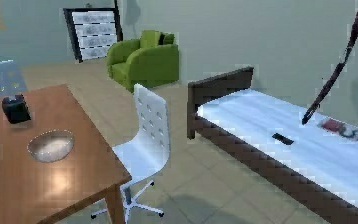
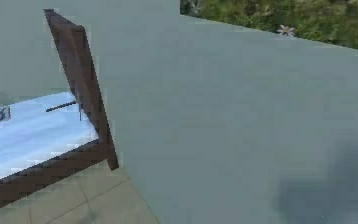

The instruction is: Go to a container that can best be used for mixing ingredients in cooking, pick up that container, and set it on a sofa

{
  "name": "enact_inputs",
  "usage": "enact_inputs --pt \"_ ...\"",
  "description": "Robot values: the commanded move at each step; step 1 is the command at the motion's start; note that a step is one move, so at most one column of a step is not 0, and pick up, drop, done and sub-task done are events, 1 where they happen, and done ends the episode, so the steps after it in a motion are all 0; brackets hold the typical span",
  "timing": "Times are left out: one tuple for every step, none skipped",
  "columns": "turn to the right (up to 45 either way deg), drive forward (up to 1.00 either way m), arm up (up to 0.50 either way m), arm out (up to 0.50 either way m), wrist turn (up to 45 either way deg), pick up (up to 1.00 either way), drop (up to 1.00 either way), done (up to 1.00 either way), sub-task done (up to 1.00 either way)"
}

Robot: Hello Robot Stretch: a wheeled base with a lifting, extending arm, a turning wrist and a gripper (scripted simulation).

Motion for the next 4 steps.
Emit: enact_inputs --pt "0.0 0.45 0.00 0.00 0.0 0.00 0.00 0.00 0.00" --pt "-45.0 0.00 0.00 0.00 0.0 0.00 0.00 0.00 0.00" --pt "-45.0 0.00 0.00 0.00 0.0 0.00 0.00 0.00 0.00" --pt "-45.0 0.00 0.00 0.00 0.0 0.00 0.00 0.00 0.00"
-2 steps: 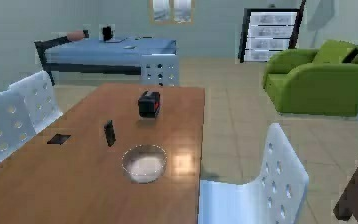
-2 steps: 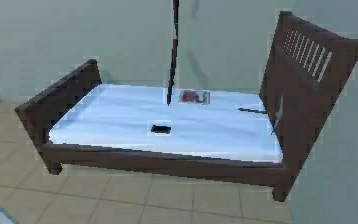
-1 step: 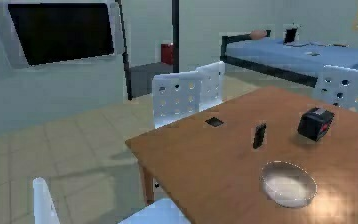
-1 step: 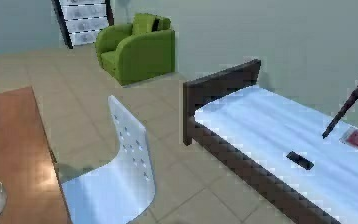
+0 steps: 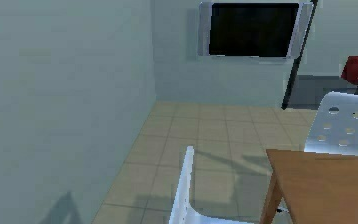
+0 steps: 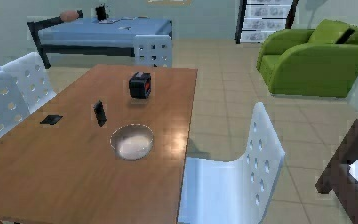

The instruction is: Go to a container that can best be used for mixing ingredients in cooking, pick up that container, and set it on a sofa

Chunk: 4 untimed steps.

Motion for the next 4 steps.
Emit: enact_inputs --pt "-9.0 0.00 0.00 0.00 0.0 0.00 0.00 0.00 0.00" --pt "0.0 0.00 0.50 0.00 0.0 0.00 0.00 0.00 0.00" --pt "0.0 0.00 0.38 0.00 0.0 0.00 0.00 0.00 0.00" --pt "0.0 0.00 0.00 0.32 0.0 0.00 0.00 0.00 0.00"
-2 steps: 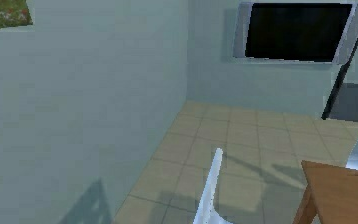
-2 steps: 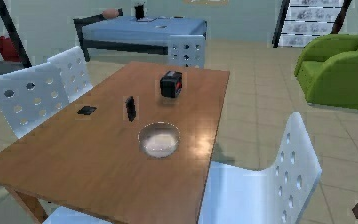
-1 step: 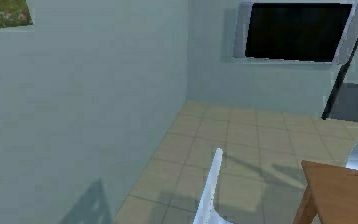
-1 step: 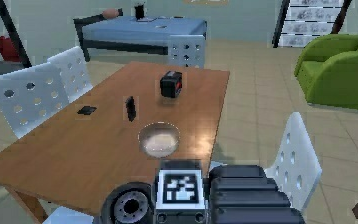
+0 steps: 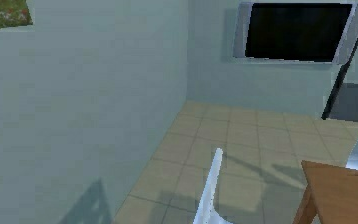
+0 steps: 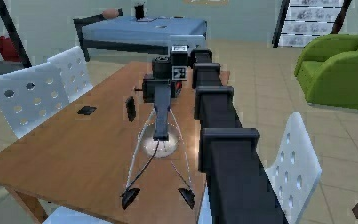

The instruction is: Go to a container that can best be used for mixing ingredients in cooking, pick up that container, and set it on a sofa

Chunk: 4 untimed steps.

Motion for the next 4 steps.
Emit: enact_inputs --pt "0.0 0.00 0.00 0.00 45.0 0.00 0.00 0.00 0.00" --pt "0.0 0.00 0.00 0.00 45.0 0.00 0.00 0.00 0.00" --pt "0.0 0.00 0.00 0.00 45.0 0.00 0.00 0.00 0.00" --pt "0.0 0.00 0.00 0.00 30.0 0.00 0.00 0.00 0.00"
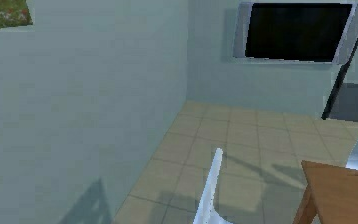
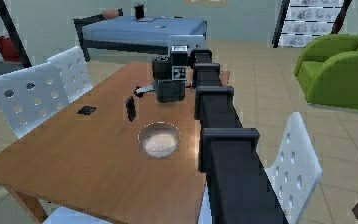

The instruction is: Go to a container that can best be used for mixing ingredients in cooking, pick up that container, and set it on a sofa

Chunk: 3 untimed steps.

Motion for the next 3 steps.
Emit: enact_inputs --pt "0.0 0.00 -0.30 0.00 0.0 0.00 0.00 0.00 0.00" --pt "0.0 0.00 0.00 0.00 0.0 1.00 0.00 0.00 0.00" --pt "0.0 0.00 0.10 0.00 0.0 0.00 0.00 0.00 0.00"
